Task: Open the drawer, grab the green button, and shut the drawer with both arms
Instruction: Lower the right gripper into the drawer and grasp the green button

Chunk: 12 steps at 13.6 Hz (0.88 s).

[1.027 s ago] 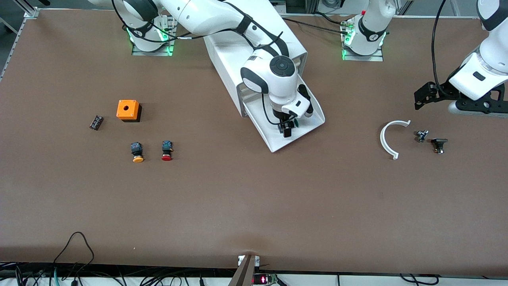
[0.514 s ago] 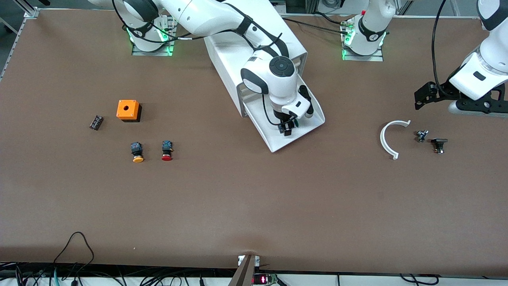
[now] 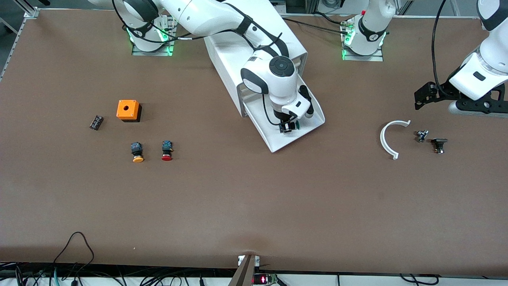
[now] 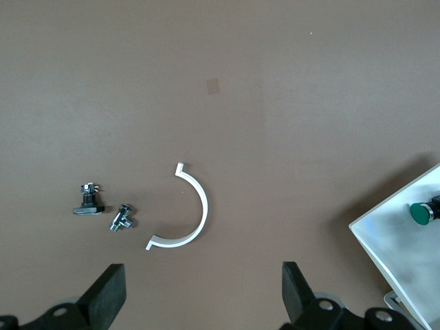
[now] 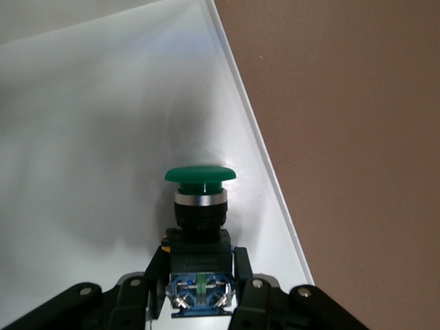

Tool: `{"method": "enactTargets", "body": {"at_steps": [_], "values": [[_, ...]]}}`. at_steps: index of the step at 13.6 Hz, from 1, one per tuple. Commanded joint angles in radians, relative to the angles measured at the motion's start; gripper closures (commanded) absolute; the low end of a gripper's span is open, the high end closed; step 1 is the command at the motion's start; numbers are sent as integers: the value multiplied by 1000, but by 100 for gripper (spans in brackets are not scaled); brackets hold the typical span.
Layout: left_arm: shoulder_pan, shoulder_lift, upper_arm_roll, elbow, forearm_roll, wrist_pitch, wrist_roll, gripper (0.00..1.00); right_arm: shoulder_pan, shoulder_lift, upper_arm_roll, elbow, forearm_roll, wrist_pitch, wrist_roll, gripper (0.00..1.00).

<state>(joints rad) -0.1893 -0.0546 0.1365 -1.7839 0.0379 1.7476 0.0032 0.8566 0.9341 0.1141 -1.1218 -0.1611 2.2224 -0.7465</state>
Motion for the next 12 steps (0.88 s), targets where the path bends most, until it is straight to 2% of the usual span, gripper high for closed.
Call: {"method": "enactTargets", "body": {"at_steps": [1,4,7,12], "values": [[-1,16,-3,32,16,-25,-14,0,12,22,2,33,5,6,10,67],[-1,16,-3,32,16,-25,-14,0,24,-33,-5,27,8,-7,33,69],[-1,15,-3,32,16,-26,-14,0,13,-124,-11,-15,8,-9,157,69],[-2,13,-6,34,16,-26,-15,0,-69,-260,-85,-113,35,-7,386,69]]}}
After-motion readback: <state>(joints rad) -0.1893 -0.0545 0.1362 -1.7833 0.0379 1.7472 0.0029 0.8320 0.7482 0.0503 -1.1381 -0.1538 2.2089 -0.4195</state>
